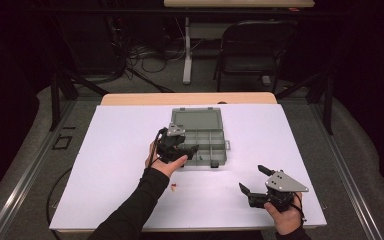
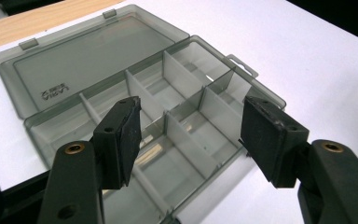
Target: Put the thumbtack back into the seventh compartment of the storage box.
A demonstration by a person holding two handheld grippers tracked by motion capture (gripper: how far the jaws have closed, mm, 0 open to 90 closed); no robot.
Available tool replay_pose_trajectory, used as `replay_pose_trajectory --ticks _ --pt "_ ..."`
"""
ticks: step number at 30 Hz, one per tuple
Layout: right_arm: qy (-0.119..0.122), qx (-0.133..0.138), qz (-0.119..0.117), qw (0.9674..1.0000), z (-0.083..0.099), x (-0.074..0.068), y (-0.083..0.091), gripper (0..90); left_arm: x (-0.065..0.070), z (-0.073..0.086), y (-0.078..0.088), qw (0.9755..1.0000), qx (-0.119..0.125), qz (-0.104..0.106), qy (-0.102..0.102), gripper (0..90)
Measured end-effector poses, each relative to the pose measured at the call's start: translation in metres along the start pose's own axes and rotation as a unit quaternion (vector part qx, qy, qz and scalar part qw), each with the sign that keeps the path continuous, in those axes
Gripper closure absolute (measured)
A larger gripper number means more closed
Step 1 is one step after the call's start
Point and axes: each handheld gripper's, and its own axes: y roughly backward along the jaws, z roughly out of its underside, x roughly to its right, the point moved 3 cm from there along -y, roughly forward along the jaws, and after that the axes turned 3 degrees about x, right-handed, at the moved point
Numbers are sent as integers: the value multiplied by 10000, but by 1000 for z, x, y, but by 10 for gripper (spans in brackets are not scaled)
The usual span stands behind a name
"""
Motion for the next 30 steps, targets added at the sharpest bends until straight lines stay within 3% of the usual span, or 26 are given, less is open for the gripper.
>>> replay_pose_trajectory --ticks 5,17,23,30 --pt "8 -13 0 10000 0 0 0 144 -1 6 11 10000 -13 60 -33 382" --pt "6 -9 -4 10000 0 -1 0 144 -8 28 36 10000 18 32 -17 240" --pt "15 -16 -3 10000 0 -1 0 144 -10 44 47 10000 -28 20 -1 206" --pt "12 -23 -2 10000 0 -1 -1 144 -12 69 55 9998 -103 27 158 207"
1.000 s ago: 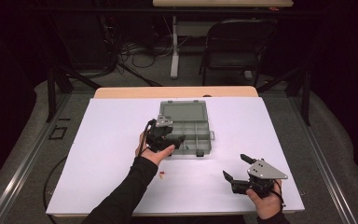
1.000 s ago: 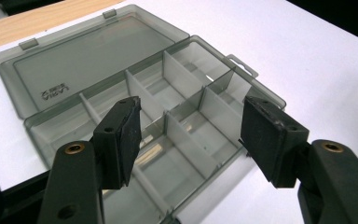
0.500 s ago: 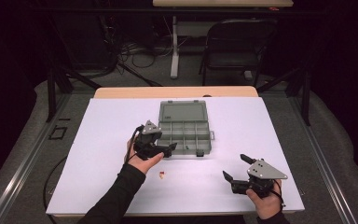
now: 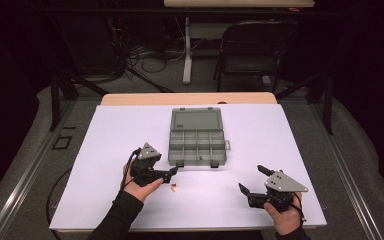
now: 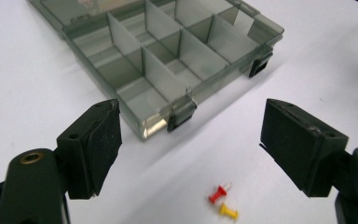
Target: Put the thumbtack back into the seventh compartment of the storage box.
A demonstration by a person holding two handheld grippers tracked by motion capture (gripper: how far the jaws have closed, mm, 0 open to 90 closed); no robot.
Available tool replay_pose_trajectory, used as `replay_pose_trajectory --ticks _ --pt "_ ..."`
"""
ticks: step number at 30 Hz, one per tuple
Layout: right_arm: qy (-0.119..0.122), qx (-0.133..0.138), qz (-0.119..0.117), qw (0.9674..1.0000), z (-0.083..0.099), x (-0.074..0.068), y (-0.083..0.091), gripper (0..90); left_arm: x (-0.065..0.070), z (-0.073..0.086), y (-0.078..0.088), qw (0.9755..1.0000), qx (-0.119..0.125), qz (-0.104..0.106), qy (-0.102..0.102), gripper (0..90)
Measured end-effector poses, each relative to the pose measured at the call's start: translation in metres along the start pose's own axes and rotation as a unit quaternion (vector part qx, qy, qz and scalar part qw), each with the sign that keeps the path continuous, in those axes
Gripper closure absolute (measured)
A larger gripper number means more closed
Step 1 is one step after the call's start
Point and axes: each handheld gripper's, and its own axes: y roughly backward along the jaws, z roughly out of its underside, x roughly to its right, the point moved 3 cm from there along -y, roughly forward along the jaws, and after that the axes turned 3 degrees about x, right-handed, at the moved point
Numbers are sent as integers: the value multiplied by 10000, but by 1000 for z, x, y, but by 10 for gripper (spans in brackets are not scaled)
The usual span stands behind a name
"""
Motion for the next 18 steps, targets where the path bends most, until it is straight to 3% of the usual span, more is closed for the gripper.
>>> replay_pose_trajectory --ticks 11,18 --pt "-14 -13 -9 10000 0 -1 0 144 2 26 1 9999 -99 21 -37 243" --pt "-17 -6 -14 10000 0 -1 -1 144 8 34 -4 9997 -219 110 -1 321"
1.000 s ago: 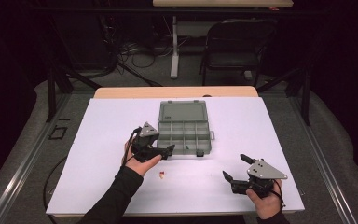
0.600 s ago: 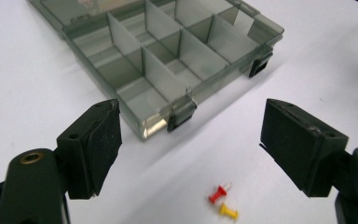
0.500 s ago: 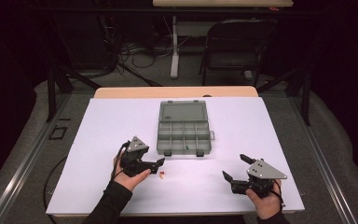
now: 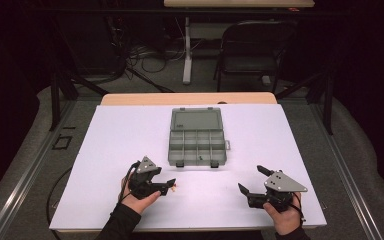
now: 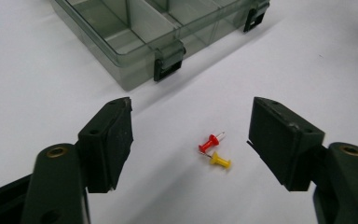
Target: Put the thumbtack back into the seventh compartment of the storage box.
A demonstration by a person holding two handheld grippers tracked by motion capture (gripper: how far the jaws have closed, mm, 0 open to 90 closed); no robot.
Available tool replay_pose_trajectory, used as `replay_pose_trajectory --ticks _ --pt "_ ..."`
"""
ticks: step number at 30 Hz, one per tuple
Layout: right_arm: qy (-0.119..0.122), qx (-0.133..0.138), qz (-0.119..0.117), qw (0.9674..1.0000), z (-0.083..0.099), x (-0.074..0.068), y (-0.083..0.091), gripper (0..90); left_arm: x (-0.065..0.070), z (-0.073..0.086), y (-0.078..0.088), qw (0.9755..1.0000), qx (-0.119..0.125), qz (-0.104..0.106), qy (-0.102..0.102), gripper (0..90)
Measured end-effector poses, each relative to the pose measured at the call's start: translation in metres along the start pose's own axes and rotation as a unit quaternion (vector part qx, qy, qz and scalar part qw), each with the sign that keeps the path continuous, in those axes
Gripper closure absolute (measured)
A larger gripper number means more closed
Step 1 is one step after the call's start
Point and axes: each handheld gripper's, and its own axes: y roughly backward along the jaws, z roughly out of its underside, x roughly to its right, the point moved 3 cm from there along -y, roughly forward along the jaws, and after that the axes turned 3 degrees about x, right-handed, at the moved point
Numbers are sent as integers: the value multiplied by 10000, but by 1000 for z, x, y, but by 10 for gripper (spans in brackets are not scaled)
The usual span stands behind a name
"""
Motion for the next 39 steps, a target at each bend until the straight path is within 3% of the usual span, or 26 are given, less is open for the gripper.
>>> replay_pose_trajectory --ticks 8,21,39 --pt "0 -7 -4 10000 0 0 0 144 4 9 -9 9997 -186 -15 159 433" --pt "15 -5 2 10000 0 1 1 144 8 14 -14 9992 -354 -39 179 604" --pt "15 -7 -1 10000 0 1 1 144 11 16 -18 9990 -389 -25 236 696"
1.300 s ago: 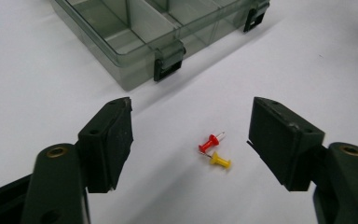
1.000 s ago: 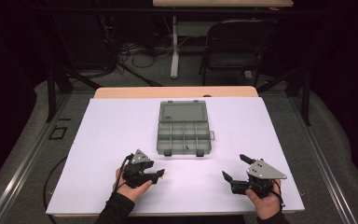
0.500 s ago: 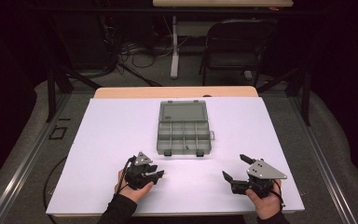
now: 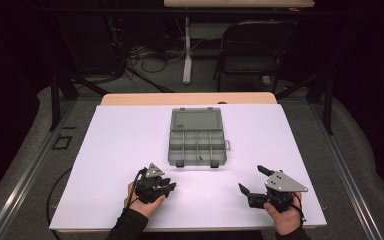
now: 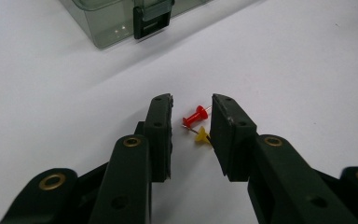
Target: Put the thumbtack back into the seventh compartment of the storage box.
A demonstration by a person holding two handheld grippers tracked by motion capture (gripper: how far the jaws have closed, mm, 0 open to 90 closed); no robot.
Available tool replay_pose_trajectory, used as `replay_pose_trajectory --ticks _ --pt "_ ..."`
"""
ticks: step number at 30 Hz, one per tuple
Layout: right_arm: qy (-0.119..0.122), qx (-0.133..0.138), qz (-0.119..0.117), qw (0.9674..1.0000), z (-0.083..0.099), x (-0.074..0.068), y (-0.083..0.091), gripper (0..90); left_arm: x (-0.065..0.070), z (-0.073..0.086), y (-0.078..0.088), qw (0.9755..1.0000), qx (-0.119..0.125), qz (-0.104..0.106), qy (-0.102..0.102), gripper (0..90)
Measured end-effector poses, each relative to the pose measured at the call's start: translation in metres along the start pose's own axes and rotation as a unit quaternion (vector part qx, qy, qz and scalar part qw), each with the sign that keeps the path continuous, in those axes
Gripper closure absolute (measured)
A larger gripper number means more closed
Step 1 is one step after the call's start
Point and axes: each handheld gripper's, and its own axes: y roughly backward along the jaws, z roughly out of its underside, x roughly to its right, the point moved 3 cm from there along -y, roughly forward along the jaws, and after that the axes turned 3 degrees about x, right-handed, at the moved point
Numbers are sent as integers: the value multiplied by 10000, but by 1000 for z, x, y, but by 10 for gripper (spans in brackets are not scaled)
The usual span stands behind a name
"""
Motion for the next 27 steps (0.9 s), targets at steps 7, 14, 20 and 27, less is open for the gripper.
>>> replay_pose_trajectory --ticks 7,14,20,27 --pt "-2 1 -1 10000 0 0 0 144 0 1 -1 10000 -38 -9 11 715" --pt "-2 -2 4 10000 0 0 0 144 2 3 -1 9999 -122 -38 -47 739" --pt "-2 2 9 10000 0 0 1 144 2 5 0 9999 -102 -88 -44 778" --pt "4 6 13 10000 0 1 1 144 2 7 1 9998 -87 -160 -84 821"
